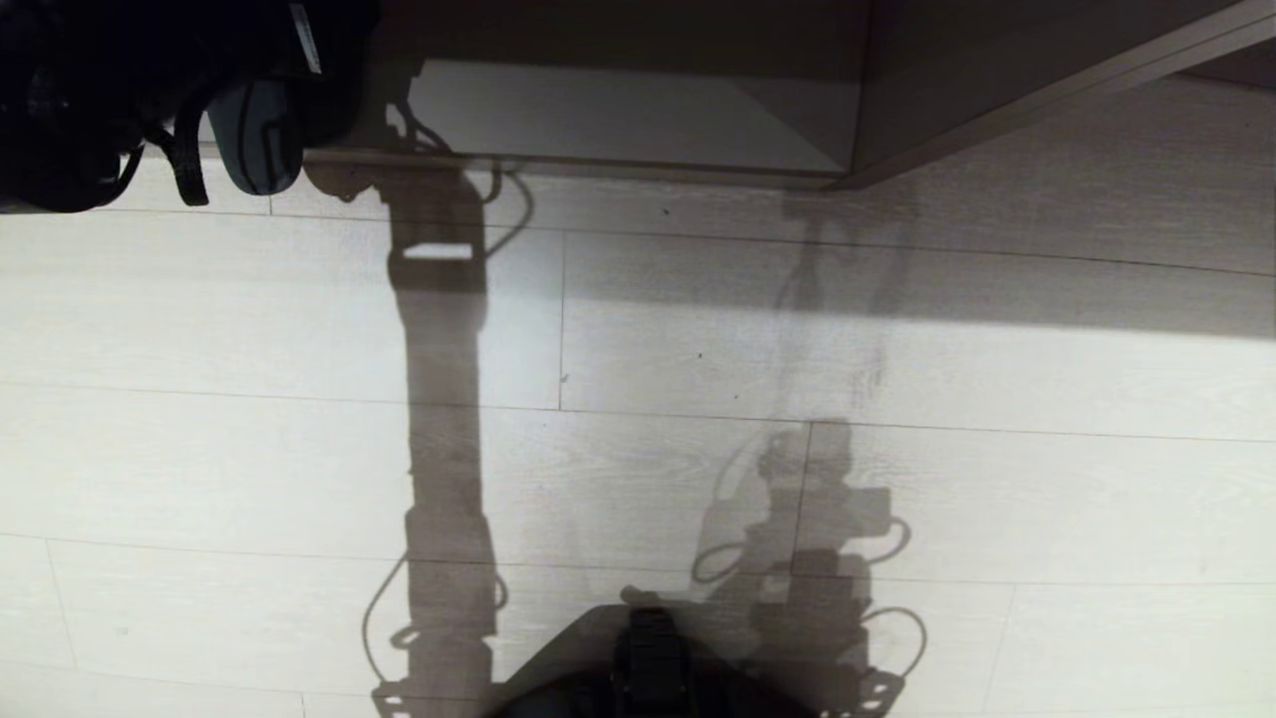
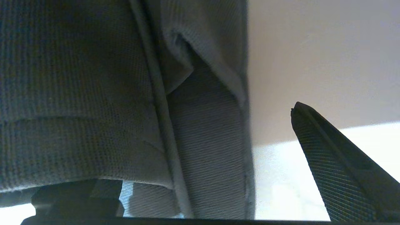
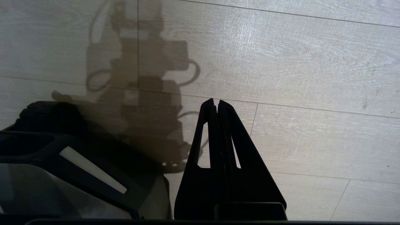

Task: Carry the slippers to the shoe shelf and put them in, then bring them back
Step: Place the slippers into the shoe cabinet

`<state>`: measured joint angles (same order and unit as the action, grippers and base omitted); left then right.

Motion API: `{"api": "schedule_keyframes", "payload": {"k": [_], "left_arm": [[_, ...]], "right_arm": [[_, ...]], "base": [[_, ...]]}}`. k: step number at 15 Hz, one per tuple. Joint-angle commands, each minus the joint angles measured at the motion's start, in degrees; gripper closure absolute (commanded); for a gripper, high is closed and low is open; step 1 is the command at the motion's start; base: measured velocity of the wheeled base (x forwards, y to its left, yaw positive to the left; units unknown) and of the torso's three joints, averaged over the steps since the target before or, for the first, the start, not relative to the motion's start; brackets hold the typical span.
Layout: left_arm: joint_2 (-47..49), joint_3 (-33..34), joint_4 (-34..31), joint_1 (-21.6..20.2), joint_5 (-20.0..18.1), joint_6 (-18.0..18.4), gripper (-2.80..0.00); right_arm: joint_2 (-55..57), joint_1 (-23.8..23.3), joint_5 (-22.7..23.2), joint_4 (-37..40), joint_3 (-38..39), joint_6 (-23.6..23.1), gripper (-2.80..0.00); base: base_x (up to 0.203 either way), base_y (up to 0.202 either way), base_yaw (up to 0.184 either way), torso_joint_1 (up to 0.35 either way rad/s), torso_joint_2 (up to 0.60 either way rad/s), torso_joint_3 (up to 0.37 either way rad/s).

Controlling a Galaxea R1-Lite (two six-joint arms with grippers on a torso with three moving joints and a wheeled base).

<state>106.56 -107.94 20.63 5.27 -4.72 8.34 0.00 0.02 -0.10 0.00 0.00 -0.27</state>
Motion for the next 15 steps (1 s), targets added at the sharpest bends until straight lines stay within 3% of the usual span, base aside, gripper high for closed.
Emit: {"api": "schedule_keyframes", "payload": {"k": [1,4,11,15], "left_arm": [[-0.30,0.25,0.11,0.01,0.55,0.10,-2.80],[-0.75,1.99,0.08,0.01,1.16,0.04,-2.80],[-1.35,2.45,-0.50,0.09,6.96,-5.96,-2.80],[-1.24,2.38,0.11,0.27,7.75,-5.20,-2.80]], "right_arm": [[0.05,-0.02,0.01,0.00,0.00,0.00,0.00],[0.04,0.06,0.01,0.00,0.00,0.00,0.00],[0.00,-0.01,0.01,0.00,0.00,0.00,0.00],[0.00,0.06,0.01,0.00,0.00,0.00,0.00]], "base": [[0.000,0.000,0.000,0.000,0.00,0.000],[0.000,0.000,0.000,0.000,0.00,0.000],[0.000,0.000,0.000,0.000,0.00,0.000],[0.000,0.000,0.000,0.000,0.00,0.000]]}}
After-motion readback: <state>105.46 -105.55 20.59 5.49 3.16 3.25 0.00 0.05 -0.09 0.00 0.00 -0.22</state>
